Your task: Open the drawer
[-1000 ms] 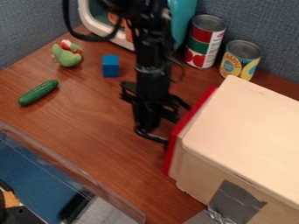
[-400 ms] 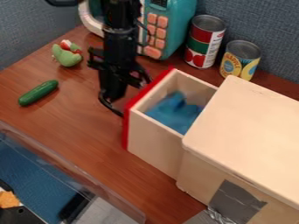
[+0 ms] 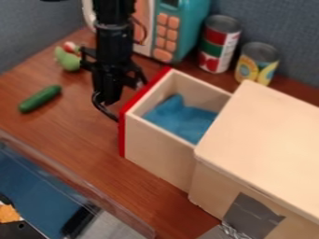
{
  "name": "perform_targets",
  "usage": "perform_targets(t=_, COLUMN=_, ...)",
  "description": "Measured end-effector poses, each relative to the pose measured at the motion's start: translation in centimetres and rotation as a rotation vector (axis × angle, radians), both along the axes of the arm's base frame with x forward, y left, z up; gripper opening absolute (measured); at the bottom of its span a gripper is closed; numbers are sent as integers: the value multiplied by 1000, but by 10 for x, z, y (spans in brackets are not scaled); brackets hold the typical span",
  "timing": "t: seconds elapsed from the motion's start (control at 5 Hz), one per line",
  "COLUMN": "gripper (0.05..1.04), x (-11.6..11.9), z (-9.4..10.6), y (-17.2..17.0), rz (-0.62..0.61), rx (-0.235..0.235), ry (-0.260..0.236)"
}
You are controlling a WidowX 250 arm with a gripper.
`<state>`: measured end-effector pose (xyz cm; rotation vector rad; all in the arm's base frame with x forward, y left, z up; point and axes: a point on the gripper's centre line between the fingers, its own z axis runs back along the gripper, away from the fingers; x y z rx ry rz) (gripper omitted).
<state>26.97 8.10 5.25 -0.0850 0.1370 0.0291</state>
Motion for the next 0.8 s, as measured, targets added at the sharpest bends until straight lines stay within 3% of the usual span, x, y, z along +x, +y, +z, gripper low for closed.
perform_targets(t=0.2, gripper=427, x=4, z=10, y=3, rz=-28, rx=-14, ry=2)
perform_targets(t=0.4, gripper=739, x=10, z=29, y=-2, rz=-78, rx=-48, ry=-57)
perform_targets(t=0.6, gripper=984, x=12, z=78, y=-3, rz=-146, rx=-50, ry=-140)
perform_targets(t=0.8, gripper=1004, x=-2, z=131, y=-5, rz=-229, rx=-14, ry=-220)
